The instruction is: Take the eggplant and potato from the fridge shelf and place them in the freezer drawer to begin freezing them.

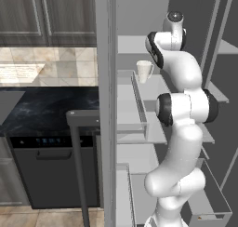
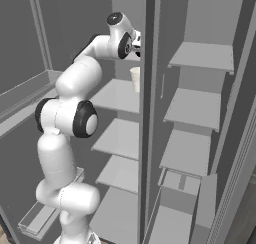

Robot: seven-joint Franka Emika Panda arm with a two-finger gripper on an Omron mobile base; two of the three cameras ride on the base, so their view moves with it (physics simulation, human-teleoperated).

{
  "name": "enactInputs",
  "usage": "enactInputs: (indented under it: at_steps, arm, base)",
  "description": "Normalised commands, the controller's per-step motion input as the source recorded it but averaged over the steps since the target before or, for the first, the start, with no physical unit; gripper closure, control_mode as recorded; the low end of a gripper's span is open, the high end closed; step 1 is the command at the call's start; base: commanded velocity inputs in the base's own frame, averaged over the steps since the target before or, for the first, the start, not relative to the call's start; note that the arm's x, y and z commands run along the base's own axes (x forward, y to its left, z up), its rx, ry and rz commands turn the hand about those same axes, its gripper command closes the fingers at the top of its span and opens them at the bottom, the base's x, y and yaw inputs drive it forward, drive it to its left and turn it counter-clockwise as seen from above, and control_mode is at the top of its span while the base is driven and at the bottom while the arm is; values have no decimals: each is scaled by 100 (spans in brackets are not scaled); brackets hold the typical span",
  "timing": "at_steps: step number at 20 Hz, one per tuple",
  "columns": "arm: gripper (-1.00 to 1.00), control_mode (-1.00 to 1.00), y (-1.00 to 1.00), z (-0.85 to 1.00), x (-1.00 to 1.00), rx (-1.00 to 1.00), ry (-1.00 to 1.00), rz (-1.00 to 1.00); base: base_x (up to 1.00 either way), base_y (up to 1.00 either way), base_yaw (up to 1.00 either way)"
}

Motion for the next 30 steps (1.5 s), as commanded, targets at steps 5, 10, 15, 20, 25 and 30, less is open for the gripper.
enactInputs:
  at_steps: [5, 10, 15, 20, 25, 30]
  arm:
    - [-100, -100, -12, -1, 37, 0, 5, 0]
    - [-100, -100, -8, -18, 21, 0, 0, 0]
    - [-100, -100, -12, -35, 5, 0, 0, 0]
    - [100, -100, -7, -39, 5, 0, -1, 0]
    - [100, -100, 0, -30, 9, 0, -14, 0]
    - [100, -100, 3, -11, 1, 1, -20, 5]
  base:
    - [0, 0, 0]
    - [0, 0, 0]
    - [0, 0, 0]
    - [0, 0, 0]
    - [0, 0, 0]
    - [0, 0, 0]
